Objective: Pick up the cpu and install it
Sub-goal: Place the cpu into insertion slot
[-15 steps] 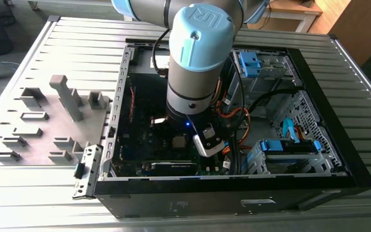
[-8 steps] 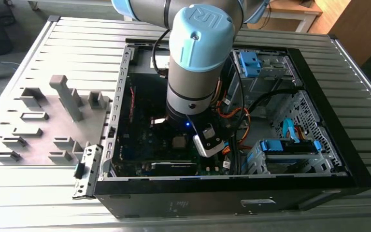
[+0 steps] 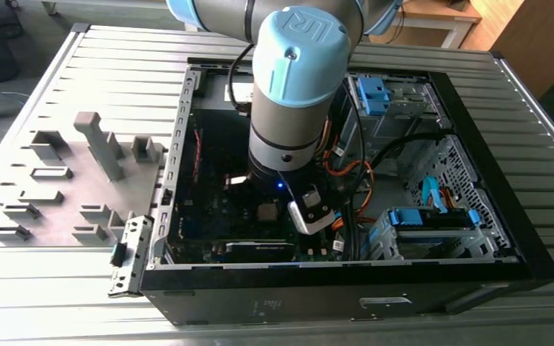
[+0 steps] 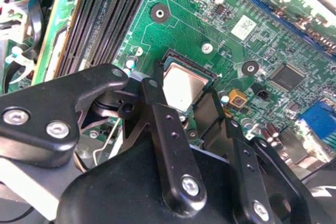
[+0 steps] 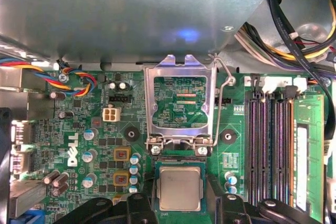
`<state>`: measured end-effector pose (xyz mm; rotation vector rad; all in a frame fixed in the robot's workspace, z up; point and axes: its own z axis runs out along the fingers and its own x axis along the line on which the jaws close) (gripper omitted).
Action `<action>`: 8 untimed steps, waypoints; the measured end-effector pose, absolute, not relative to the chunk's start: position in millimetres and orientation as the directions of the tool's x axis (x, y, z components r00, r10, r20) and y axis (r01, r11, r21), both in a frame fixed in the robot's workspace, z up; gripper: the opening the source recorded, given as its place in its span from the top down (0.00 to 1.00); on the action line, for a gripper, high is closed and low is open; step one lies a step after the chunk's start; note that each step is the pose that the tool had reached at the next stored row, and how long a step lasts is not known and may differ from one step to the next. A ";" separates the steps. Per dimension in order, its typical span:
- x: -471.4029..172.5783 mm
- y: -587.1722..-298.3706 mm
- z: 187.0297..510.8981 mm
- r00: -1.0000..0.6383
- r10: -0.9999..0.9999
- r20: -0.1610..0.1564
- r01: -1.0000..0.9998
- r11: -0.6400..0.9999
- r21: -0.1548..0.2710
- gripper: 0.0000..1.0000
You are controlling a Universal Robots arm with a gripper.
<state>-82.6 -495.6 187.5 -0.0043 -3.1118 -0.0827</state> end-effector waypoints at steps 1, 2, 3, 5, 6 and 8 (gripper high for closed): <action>-82.6 -495.6 187.5 -1.000 0.005 0.029 0.006 0.999 0.053 0.53; -82.6 -495.6 187.5 -1.000 0.008 0.029 0.009 0.999 0.053 0.53; -82.6 -495.6 187.5 -1.000 0.011 0.029 0.012 0.999 0.053 0.53; -82.6 -495.6 187.5 -0.999 0.015 0.029 0.017 0.998 0.053 0.53; -82.6 -495.6 187.5 -0.999 0.016 0.029 0.017 0.998 0.053 0.53; -82.6 -495.7 187.4 -0.999 0.021 0.029 0.023 0.998 0.053 0.53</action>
